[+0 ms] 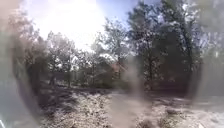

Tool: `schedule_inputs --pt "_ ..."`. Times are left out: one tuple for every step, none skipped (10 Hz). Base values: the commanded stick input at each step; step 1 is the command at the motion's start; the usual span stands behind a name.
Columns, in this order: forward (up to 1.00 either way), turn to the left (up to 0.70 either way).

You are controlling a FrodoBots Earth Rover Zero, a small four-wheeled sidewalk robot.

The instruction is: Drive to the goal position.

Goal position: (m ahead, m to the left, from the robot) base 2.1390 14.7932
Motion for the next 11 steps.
schedule_inputs --pt "0.70 0.00" --pt "0.70 0.00" --pt "0.70 0.00" --pt "0.70 0.00" --pt "0.70 0.00" --pt "0.70 0.00" --pt "0.70 0.00" --pt "0.70 0.00" --pt "0.70 0.00" --pt "0.70 0.00" --pt "0.70 0.00"
